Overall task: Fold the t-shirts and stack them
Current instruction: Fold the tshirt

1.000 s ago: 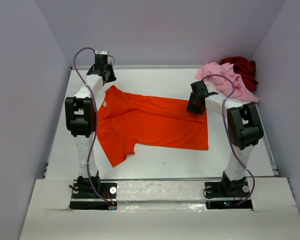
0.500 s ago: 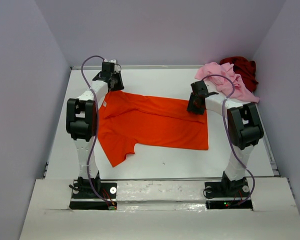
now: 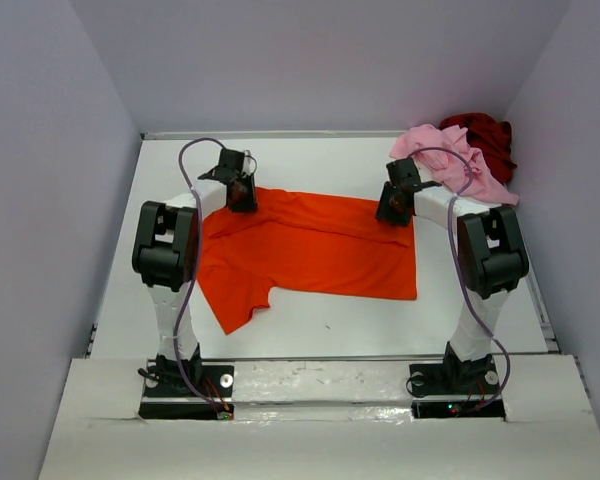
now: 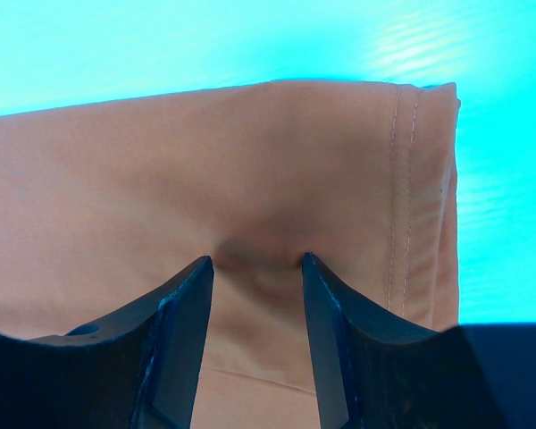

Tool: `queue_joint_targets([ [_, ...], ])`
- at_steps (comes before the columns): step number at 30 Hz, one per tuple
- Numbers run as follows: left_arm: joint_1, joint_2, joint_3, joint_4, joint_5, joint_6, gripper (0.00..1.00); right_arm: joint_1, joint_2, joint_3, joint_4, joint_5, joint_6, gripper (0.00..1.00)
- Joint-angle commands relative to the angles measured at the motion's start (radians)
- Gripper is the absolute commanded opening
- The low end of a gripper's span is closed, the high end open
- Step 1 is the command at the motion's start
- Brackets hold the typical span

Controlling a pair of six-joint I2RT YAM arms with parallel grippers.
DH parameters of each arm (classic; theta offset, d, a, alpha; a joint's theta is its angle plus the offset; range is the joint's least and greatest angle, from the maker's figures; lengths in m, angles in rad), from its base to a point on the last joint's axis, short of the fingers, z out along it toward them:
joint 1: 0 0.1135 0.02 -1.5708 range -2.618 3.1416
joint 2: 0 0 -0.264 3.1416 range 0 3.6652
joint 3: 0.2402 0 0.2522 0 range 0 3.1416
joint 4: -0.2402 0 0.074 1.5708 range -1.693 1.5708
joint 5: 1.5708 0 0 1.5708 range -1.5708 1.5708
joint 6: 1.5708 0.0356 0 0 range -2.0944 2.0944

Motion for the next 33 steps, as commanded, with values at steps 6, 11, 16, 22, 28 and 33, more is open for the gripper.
queue_joint_targets([
  [6,-0.084,-0.179,-0.127,0.040,0.024,-0.015,0.34,-0.020,0.001,0.055,0.014,-0.023,0.013,0.50],
  [11,-0.098,-0.260,-0.190,0.034,0.036,-0.020,0.34,-0.020,-0.003,0.057,0.014,-0.027,0.014,0.50],
  [16,-0.098,-0.346,-0.273,0.024,0.035,-0.017,0.34,-0.029,-0.014,0.057,0.014,-0.028,0.016,0.50],
  [22,-0.098,-0.417,-0.307,0.035,-0.003,-0.012,0.33,-0.029,-0.029,0.052,0.014,-0.028,0.014,0.50],
  [28,-0.050,-0.282,-0.117,0.032,-0.065,-0.018,0.32,-0.029,-0.031,0.055,0.013,-0.020,0.008,0.50],
  [33,0.005,-0.147,-0.028,0.090,-0.072,-0.061,0.32,-0.038,-0.013,0.063,0.008,-0.020,0.010,0.50],
])
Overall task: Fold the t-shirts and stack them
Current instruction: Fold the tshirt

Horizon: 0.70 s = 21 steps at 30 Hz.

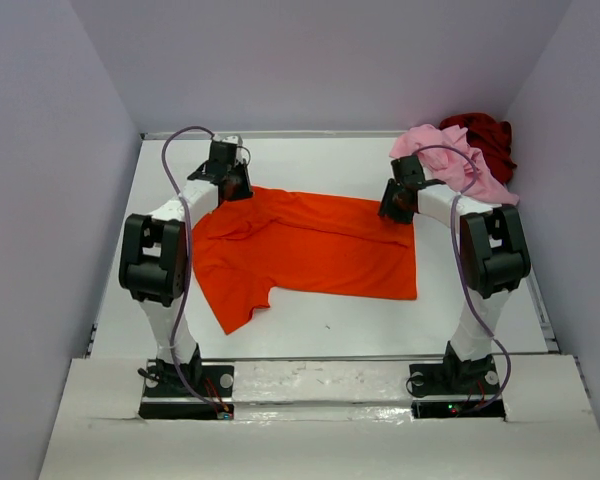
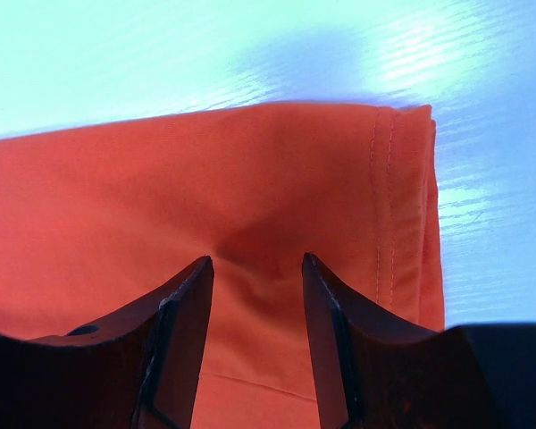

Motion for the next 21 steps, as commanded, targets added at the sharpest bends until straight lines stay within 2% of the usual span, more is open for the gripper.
queue_joint_targets([
  [1,0.038,0.086,0.094,0.033,-0.043,-0.043,0.32,-0.012,-0.006,0.050,0.007,0.000,0.006,0.50],
  [7,0.049,0.213,0.212,0.021,-0.063,-0.059,0.31,-0.031,-0.001,0.068,-0.009,0.012,0.009,0.50],
  [13,0.057,0.264,0.236,0.011,-0.143,-0.033,0.31,-0.052,0.059,0.109,-0.021,-0.011,0.016,0.50],
  [21,0.103,0.312,0.242,0.002,-0.140,-0.028,0.31,-0.061,0.140,0.183,-0.039,-0.038,0.020,0.50],
])
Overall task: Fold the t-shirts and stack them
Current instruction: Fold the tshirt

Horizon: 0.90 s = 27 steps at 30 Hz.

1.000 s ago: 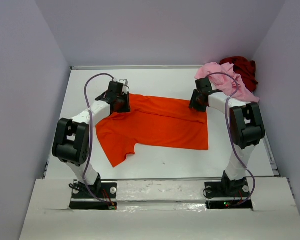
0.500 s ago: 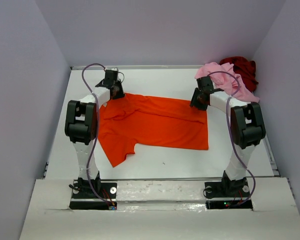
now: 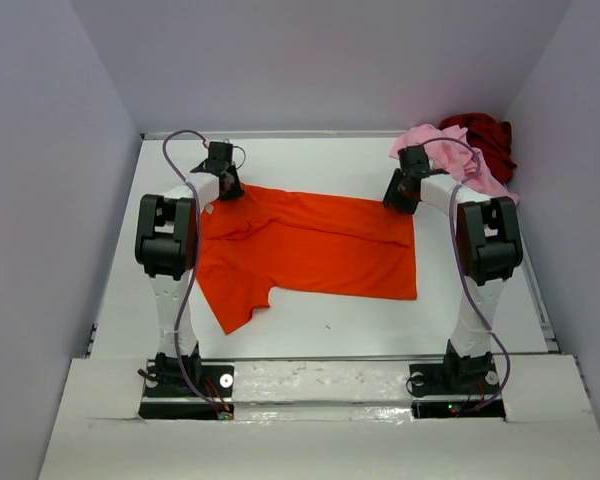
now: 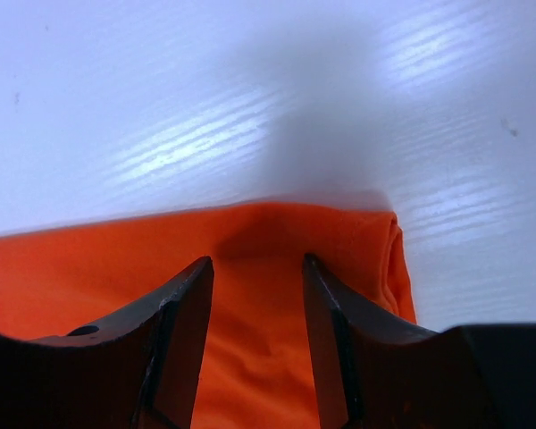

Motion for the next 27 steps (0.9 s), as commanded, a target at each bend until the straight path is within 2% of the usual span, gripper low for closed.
queue_joint_targets([
  [1,0.024,0.006,0.047,-0.007,-0.017,0.006,0.31,-0.004,0.054,0.075,-0.022,-0.032,0.009,0.50],
  [7,0.053,0.045,0.113,-0.024,0.028,0.008,0.31,-0.034,0.140,0.199,-0.070,-0.044,0.002,0.50],
  [13,0.065,0.100,0.186,-0.065,0.006,0.037,0.31,-0.056,0.213,0.329,-0.105,-0.054,-0.003,0.51],
  [19,0.078,0.201,0.392,-0.132,0.014,0.061,0.31,-0.074,0.314,0.509,-0.171,-0.044,-0.015,0.51],
  [27,0.108,0.293,0.556,-0.172,0.040,0.065,0.31,-0.083,0.357,0.595,-0.199,-0.089,-0.049,0.51],
])
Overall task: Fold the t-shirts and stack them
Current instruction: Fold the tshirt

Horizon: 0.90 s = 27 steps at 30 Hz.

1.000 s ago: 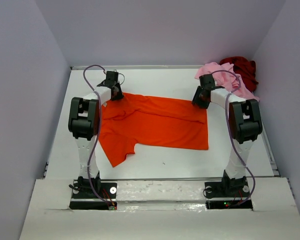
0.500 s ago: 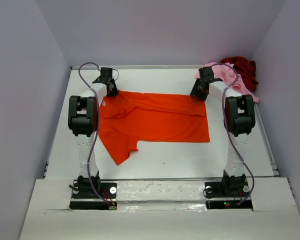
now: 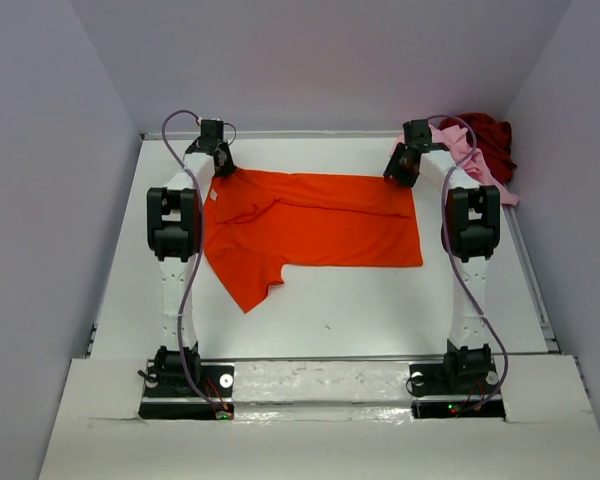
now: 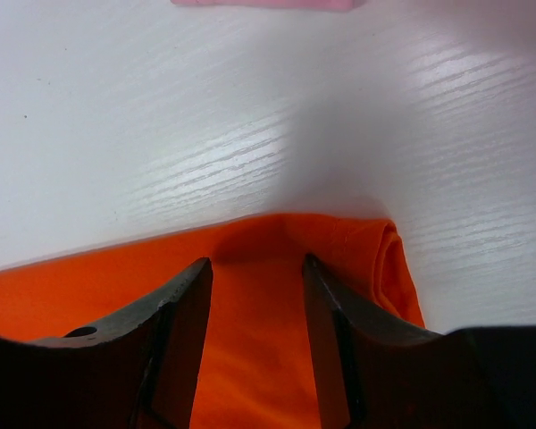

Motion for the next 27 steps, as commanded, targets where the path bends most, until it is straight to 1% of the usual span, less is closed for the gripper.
queue_joint_targets([
  [1,0.034,0.003,0.079,-0.041,0.015,0.017,0.31,-0.010,0.008,0.036,-0.045,-0.028,-0.043,0.51],
  [4,0.035,-0.056,0.052,-0.016,0.015,0.015,0.31,-0.010,-0.035,0.000,-0.045,-0.004,-0.053,0.52],
  [5,0.034,-0.078,0.024,-0.009,0.037,0.012,0.31,-0.010,-0.051,-0.013,-0.042,0.005,-0.052,0.52],
  [7,0.032,-0.162,-0.002,0.022,0.058,0.003,0.31,-0.010,-0.113,-0.055,-0.030,0.001,-0.053,0.52],
  [8,0.030,-0.196,-0.045,0.039,0.052,0.003,0.31,-0.010,-0.136,-0.069,-0.014,0.001,-0.054,0.53],
  [9,0.027,-0.277,-0.071,0.080,0.030,-0.003,0.31,-0.010,-0.179,-0.083,-0.011,0.005,-0.055,0.53],
  [10,0.027,-0.321,-0.123,0.100,0.030,-0.008,0.31,-0.010,-0.200,-0.100,-0.013,0.013,-0.055,0.53],
  [13,0.026,-0.482,-0.185,0.149,0.030,-0.011,0.31,-0.010,-0.278,-0.149,-0.007,0.015,-0.049,0.54],
  [14,0.024,-0.521,-0.227,0.154,0.030,-0.013,0.31,-0.001,-0.333,-0.189,-0.005,0.013,-0.046,0.54],
  [15,0.023,-0.606,-0.263,0.180,0.036,-0.014,0.31,0.000,-0.366,-0.218,0.001,0.013,-0.040,0.54],
  [16,0.023,-0.654,-0.296,0.191,0.044,-0.016,0.32,0.000,-0.398,-0.252,0.013,0.006,-0.026,0.54],
  [17,0.020,-0.752,-0.379,0.226,0.061,-0.029,0.32,0.000,-0.461,-0.319,0.016,-0.001,-0.008,0.54],
  [19,0.015,-0.844,-0.476,0.261,0.091,-0.040,0.34,0.000,-0.539,-0.431,0.038,-0.007,0.073,0.54],
  [20,0.009,-0.884,-0.555,0.263,0.100,-0.063,0.34,0.000,-0.632,-0.498,0.083,-0.030,0.098,0.54],
  [21,0.009,-0.926,-0.594,0.263,0.135,-0.075,0.34,0.000,-0.680,-0.654,0.125,-0.054,0.112,0.54],
  [22,0.007,-0.991,-0.631,0.252,0.160,-0.088,0.34,0.000,-0.726,-0.727,0.163,-0.073,0.120,0.54],
  [23,0.003,-1.065,-0.730,0.258,0.204,-0.124,0.34,0.009,-0.806,-0.841,0.199,-0.085,0.124,0.54],
  [25,-0.006,-1.138,-0.844,0.268,0.266,-0.155,0.34,0.009,-0.875,-0.930,0.208,-0.076,0.135,0.53],
  [26,-0.025,-1.206,-0.960,0.322,0.300,-0.184,0.34,0.009,-0.910,-0.972,0.214,-0.079,0.141,0.53],
  [27,-0.034,-1.233,-1.010,0.333,0.318,-0.192,0.35,0.009,-0.984,-1.056,0.220,-0.080,0.156,0.52],
])
